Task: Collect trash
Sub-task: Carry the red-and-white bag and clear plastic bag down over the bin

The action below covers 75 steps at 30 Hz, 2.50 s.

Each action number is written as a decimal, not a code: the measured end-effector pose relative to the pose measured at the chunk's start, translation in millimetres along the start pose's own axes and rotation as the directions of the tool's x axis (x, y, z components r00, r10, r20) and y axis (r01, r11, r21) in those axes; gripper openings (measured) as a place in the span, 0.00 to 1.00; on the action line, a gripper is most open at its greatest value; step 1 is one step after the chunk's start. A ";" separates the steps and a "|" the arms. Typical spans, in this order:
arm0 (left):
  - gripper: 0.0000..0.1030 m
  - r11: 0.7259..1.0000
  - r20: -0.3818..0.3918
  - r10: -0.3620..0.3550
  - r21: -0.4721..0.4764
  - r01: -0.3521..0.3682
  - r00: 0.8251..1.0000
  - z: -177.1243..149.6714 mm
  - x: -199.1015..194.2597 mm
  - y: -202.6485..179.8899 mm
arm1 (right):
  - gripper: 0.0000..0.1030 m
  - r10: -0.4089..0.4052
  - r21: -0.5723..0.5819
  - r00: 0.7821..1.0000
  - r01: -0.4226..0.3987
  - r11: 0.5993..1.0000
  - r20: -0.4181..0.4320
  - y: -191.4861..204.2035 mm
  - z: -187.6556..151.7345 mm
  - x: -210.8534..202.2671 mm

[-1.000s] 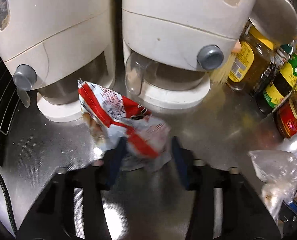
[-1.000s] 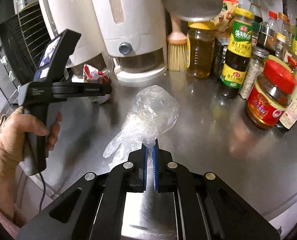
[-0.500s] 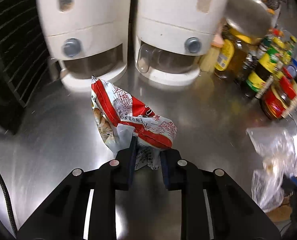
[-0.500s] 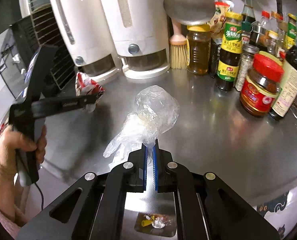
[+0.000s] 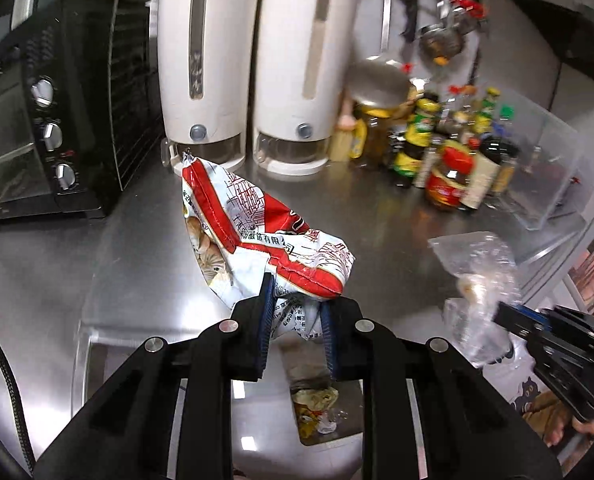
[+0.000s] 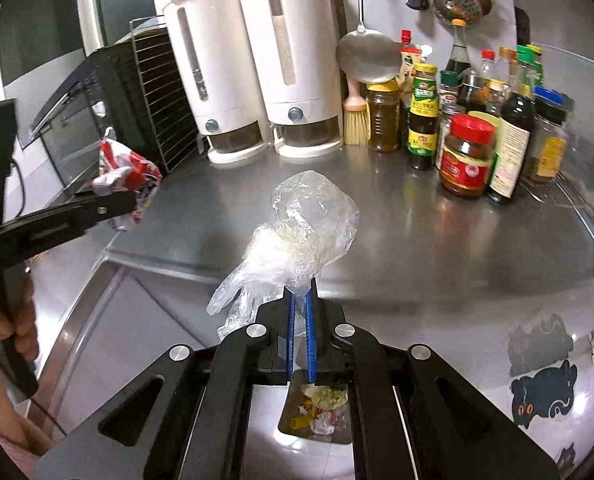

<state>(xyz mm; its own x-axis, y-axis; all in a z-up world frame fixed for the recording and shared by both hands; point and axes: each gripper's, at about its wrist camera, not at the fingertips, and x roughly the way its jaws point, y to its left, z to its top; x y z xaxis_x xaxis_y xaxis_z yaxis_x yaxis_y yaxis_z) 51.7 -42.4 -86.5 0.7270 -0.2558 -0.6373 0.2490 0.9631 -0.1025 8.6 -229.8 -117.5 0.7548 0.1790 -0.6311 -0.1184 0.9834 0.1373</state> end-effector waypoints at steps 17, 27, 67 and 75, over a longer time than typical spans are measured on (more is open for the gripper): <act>0.20 0.999 -0.003 -0.054 0.003 0.054 0.999 -125.7 -37.1 -24.9 | 0.06 -0.001 0.019 0.999 0.002 1.000 -0.049 2.8 -105.5 -26.5; 0.20 0.999 -0.067 -0.054 -0.010 0.053 0.996 -184.1 1.0 -22.6 | 0.06 -0.015 0.035 0.994 0.019 0.999 -0.112 -5.2 -152.3 1.5; 0.20 0.999 -0.398 -0.026 -0.030 0.015 0.917 -294.1 203.1 -14.7 | 0.06 -0.006 0.154 0.889 0.086 0.984 -0.458 -75.1 -228.8 212.9; 0.20 0.999 -0.456 -0.040 -0.039 0.024 0.889 -310.1 240.8 -11.4 | 0.06 0.014 0.173 0.869 0.083 0.981 -0.495 -80.4 -233.9 243.8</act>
<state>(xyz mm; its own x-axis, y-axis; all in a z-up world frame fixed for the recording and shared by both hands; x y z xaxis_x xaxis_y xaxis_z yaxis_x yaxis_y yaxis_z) 25.5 -88.8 -475.6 0.3442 -0.2271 -0.9110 0.2412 0.9591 -0.1480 51.2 -258.5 -461.0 0.3344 0.1831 -0.9245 0.0580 0.9751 0.2141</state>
